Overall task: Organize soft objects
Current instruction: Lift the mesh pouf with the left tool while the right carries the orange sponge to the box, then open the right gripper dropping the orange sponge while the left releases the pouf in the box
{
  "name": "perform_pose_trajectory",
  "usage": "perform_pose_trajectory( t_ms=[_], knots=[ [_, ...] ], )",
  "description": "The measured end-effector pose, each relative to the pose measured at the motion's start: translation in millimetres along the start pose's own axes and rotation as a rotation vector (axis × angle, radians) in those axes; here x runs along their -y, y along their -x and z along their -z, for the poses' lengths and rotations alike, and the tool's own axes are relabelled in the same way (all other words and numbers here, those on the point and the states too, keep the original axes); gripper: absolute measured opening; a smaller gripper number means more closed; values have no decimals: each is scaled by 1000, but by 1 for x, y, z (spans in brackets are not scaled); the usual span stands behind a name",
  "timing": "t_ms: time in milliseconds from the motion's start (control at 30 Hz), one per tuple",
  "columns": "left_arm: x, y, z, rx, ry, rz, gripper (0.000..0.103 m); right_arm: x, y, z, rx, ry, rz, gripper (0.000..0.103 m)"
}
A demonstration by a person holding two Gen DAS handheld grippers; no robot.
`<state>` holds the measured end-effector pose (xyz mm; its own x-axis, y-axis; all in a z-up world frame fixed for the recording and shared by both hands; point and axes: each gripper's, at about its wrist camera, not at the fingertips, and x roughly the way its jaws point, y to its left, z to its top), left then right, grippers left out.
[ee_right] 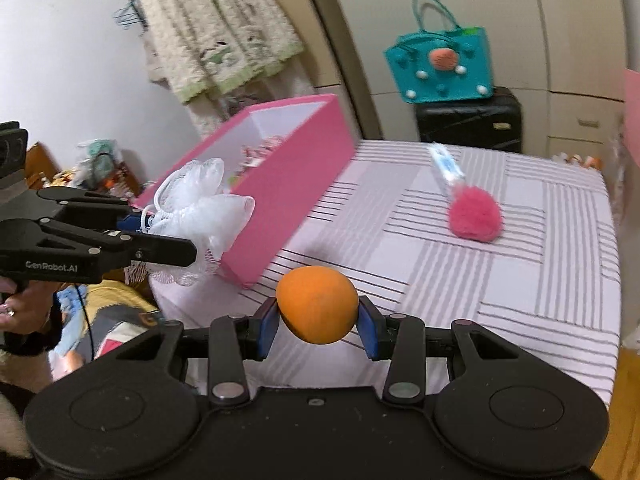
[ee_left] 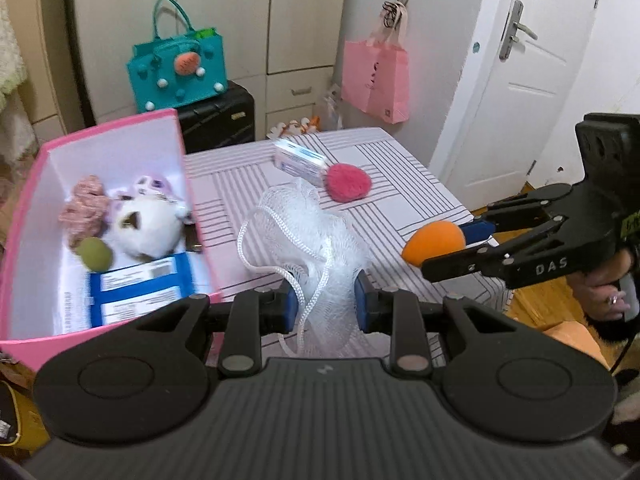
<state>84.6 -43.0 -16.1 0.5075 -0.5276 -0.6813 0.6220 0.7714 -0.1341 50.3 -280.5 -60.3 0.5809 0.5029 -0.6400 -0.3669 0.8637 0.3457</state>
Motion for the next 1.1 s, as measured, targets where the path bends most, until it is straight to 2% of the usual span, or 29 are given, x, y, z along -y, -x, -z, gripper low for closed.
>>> perform_pose_trajectory(
  t_ms=[400,533,633,767,900,1000,1100],
  knots=[
    [-37,64,1,53,4,-103,27,-61,-6,-48,21,183,-66,47],
    [-49,77,-1,88,-12,-161,27,-80,-18,-65,52,241,-88,47],
    [-65,82,-1,115,15,-186,27,-92,-32,-77,68,265,-113,47],
    [-95,73,-5,97,51,-237,27,-103,-53,-93,88,312,-112,47],
    [-125,43,-17,24,44,-320,27,-107,-85,-107,84,352,-93,47],
    [-146,15,-23,-44,45,-353,27,-110,-115,-116,38,382,-77,47],
    [-154,-3,-22,-70,20,-414,27,-110,-143,-127,-37,389,-91,47]
  ],
)
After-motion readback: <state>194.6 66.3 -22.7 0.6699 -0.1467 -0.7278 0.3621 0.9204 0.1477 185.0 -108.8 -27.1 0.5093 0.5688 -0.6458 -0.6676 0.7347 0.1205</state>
